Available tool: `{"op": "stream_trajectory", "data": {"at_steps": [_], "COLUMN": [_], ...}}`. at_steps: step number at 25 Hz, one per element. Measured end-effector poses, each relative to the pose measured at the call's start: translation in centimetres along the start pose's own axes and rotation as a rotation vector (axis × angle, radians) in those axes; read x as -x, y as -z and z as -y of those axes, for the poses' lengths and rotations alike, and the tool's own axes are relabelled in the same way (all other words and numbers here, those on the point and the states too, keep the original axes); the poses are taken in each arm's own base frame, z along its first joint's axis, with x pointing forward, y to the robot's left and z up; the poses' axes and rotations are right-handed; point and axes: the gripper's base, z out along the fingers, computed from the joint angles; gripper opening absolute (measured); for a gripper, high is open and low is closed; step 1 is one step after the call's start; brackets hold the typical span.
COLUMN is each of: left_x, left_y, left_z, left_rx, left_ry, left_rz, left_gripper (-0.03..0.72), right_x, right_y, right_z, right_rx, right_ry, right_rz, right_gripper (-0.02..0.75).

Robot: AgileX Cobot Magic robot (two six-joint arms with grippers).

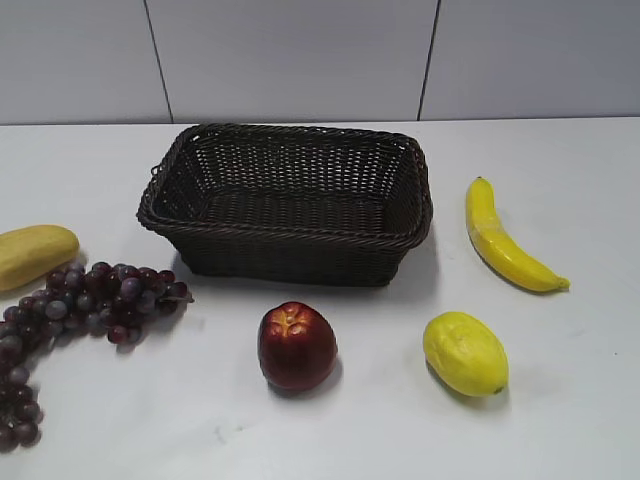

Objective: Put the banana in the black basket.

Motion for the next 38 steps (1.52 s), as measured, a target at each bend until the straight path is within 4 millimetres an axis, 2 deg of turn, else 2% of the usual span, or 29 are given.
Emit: {"op": "stream_trajectory", "data": {"at_steps": [8,16,23,27,33,38], "left_x": [0.0,0.0,0.0,0.0,0.0,0.0], "left_y": [0.0,0.0,0.0,0.0,0.0,0.0], "left_z": [0.0,0.0,0.0,0.0,0.0,0.0], "left_rx": [0.000,0.000,0.000,0.000,0.000,0.000], "left_ry": [0.000,0.000,0.000,0.000,0.000,0.000], "left_rz": [0.000,0.000,0.000,0.000,0.000,0.000], "left_gripper": [0.239,0.239,0.239,0.239,0.239,0.239], "right_x": [3.4,6.9,10.7,12.1,12.8,11.8], "right_y": [-4.5,-10.9,-18.4,-23.5,-31.2,-36.9], "right_z": [0.9,2.0,3.1,3.0,1.6,0.0], "right_rx": [0.026,0.052,0.098,0.174,0.239,0.268], "right_ry": [-0.062,-0.098,-0.068,-0.060,0.004,0.064], "right_rz": [-0.290,-0.535,-0.550,-0.579,-0.658,-0.722], "right_gripper": [0.573,0.573,0.573,0.573,0.573,0.573]}}
